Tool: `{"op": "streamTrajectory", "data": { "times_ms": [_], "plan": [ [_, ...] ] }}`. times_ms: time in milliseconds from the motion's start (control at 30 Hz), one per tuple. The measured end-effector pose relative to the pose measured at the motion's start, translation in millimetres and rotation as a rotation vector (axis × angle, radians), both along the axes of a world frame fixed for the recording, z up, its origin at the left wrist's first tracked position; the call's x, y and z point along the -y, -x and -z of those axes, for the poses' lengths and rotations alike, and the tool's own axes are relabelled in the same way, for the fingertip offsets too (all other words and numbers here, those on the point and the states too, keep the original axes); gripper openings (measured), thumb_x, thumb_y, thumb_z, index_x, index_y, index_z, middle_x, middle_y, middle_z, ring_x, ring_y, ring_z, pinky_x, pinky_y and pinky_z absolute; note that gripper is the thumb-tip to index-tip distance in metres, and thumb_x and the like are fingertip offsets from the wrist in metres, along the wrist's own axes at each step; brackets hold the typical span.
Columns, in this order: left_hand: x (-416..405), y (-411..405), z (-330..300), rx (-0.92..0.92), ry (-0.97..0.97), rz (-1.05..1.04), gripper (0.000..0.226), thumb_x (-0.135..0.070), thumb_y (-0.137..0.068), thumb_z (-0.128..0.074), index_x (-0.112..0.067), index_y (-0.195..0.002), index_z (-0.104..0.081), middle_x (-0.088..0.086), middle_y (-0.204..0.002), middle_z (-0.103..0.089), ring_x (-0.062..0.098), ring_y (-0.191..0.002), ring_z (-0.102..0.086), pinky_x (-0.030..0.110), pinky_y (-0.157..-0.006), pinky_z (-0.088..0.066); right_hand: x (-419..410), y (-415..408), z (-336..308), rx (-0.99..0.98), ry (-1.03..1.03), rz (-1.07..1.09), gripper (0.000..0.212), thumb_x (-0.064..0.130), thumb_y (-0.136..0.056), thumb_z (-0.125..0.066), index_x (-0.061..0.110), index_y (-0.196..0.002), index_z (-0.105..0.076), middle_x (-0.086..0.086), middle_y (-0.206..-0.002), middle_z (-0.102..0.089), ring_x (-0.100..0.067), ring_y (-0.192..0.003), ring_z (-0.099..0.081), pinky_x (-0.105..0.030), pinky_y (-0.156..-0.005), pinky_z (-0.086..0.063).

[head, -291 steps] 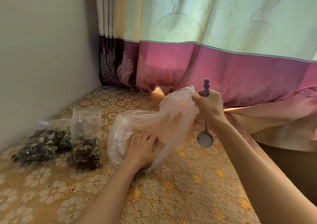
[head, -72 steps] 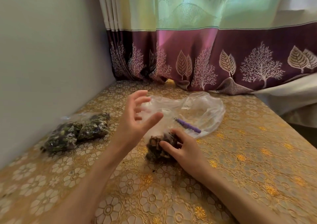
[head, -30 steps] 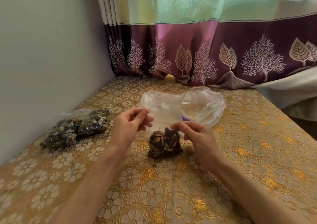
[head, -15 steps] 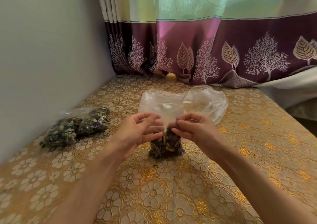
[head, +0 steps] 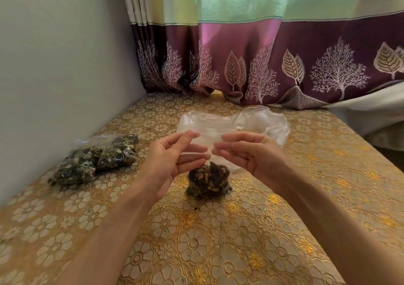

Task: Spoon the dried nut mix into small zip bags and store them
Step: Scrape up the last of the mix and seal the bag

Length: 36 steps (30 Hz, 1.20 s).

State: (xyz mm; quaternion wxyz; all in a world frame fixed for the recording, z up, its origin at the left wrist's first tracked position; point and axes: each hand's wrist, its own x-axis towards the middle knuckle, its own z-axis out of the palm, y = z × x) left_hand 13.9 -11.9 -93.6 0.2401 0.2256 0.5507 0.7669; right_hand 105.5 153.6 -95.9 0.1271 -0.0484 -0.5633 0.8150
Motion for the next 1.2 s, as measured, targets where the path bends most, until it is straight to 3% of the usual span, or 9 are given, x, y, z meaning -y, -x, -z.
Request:
{"op": "streamTrajectory", "data": {
  "times_ms": [133,300,600,867,1200],
  "plan": [
    [-0.8,-1.3,-2.7,-0.05,-0.057,-0.013,0.028,-0.018,-0.076,-0.06,-0.001,-0.098,-0.065,0.018,-0.089,-0.072,0.03,-0.082,-0.071,0.027,-0.063,-0.058,2.8,-3.5,-6.8,0.001,-0.068,0.042,0.03,0.015,-0.068,-0.068,-0.001,-0.094,-0.07,-0.019,-0.088,-0.073,-0.028,-0.081,-0.072,-0.023,-0.064,-0.057],
    [4.0,0.6,-5.9,-0.114,-0.043,-0.037,0.023,-0.015,-0.073,-0.063,-0.002,-0.092,-0.067,0.018,-0.085,-0.072,0.03,-0.079,-0.071,0.026,-0.061,-0.057,5.8,-5.0,-7.8,-0.019,-0.086,0.093,0.029,0.024,-0.071,-0.065,0.004,-0.092,-0.07,-0.017,-0.083,-0.073,-0.026,-0.073,-0.073,-0.022,-0.058,-0.057],
    [11.4,7.6,-8.4,-0.157,0.014,-0.052,0.028,-0.014,-0.069,-0.064,0.001,-0.092,-0.066,0.017,-0.084,-0.073,0.028,-0.078,-0.072,0.022,-0.061,-0.057,5.0,-5.0,-8.5,-0.06,-0.079,0.16,0.024,0.023,-0.068,-0.069,0.008,-0.087,-0.074,-0.015,-0.088,-0.074,-0.027,-0.074,-0.072,-0.023,-0.06,-0.058],
    [11.1,6.7,-7.2,-0.243,0.017,-0.093,0.024,-0.015,-0.072,-0.064,0.001,-0.09,-0.063,0.015,-0.079,-0.073,0.028,-0.076,-0.072,0.021,-0.061,-0.056,3.6,-3.9,-4.6,-0.098,-0.106,0.206,0.019,0.023,-0.067,-0.07,0.008,-0.076,-0.075,-0.012,-0.078,-0.073,-0.021,-0.071,-0.072,-0.021,-0.057,-0.055],
    [7.2,4.5,-2.7,-0.381,0.052,-0.104,0.023,-0.02,-0.073,-0.068,-0.002,-0.088,-0.063,0.013,-0.078,-0.072,0.027,-0.076,-0.072,0.022,-0.065,-0.057,3.7,-2.3,-2.0,-0.147,-0.317,0.255,0.019,0.018,-0.074,-0.068,0.003,-0.084,-0.066,-0.006,-0.07,-0.069,-0.017,-0.068,-0.069,-0.02,-0.05,-0.051]
  ]
}}
